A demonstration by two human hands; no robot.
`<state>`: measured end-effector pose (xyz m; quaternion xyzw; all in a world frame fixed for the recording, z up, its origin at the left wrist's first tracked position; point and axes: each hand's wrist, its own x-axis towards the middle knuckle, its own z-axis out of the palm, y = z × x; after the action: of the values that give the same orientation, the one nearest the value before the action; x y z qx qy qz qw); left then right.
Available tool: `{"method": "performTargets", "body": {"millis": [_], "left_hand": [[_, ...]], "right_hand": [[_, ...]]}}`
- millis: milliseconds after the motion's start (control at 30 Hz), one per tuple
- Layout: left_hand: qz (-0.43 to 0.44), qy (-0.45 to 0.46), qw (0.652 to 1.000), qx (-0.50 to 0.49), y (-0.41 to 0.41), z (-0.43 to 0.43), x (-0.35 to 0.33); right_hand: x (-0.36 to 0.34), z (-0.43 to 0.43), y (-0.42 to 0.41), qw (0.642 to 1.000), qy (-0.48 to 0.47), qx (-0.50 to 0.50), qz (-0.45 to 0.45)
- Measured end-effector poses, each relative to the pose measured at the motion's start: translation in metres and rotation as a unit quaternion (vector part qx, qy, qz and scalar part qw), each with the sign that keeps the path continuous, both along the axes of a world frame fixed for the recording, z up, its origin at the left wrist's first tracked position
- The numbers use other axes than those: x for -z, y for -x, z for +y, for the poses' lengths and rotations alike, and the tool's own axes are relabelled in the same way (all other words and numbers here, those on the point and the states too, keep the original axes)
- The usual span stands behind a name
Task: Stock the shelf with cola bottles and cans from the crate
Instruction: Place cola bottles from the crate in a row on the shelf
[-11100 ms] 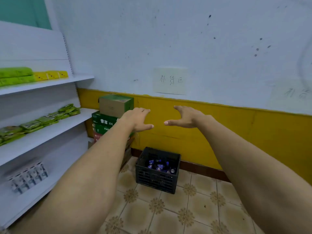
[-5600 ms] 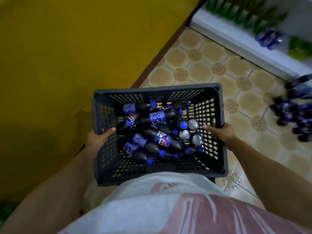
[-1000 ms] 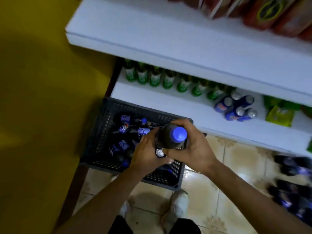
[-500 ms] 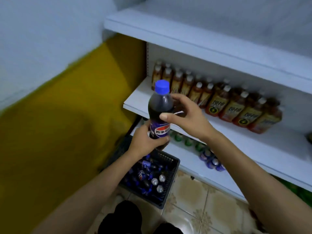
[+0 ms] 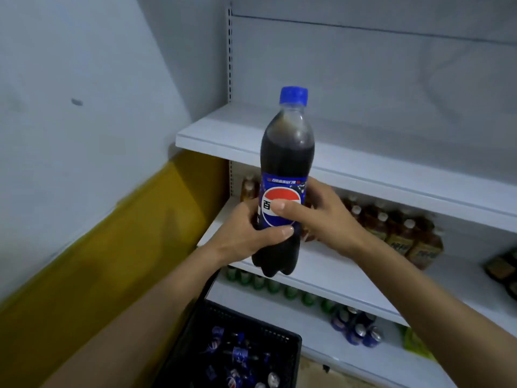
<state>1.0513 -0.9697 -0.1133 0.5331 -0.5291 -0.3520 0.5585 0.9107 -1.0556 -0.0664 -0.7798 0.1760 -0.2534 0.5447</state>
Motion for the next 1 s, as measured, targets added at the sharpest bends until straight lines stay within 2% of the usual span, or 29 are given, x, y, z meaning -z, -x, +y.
{"method": "performTargets", "body": {"millis": [133, 267, 333, 433, 567, 833, 1000], "left_hand": [[-0.060, 0.011, 0.998, -0.008, -0.011, -0.029, -0.015], [-0.250, 0.023, 0.964, -0.087, -0.008, -0.058, -0.021], [-0.285, 0.028, 0.951, -0.119, -0.004, -0.078, -0.024], [-0.284, 0.049, 0.946, -0.151, 0.003, -0.111, -0.032], [-0.228, 0.042, 0.963, -0.137, 0.019, -0.162, -0.041], [-0.213, -0.036, 0.965, -0.151, 0.037, -0.299, -0.037], [-0.221, -0.049, 0.955, -0.190, 0.028, -0.366, -0.021]], "right_hand": [[-0.016, -0.021, -0.012, 0.997, 0.014, 0.070, -0.036], [-0.029, -0.054, -0.017, 0.990, -0.014, 0.125, -0.062], [-0.033, -0.074, -0.017, 0.988, -0.021, 0.137, -0.073], [-0.039, -0.107, -0.007, 0.990, 0.005, 0.136, -0.036], [-0.042, -0.157, 0.009, 0.985, 0.088, 0.132, 0.070], [-0.034, -0.282, 0.015, 0.976, 0.109, 0.171, 0.083], [-0.021, -0.350, 0.001, 0.980, 0.081, 0.155, 0.092]]}}
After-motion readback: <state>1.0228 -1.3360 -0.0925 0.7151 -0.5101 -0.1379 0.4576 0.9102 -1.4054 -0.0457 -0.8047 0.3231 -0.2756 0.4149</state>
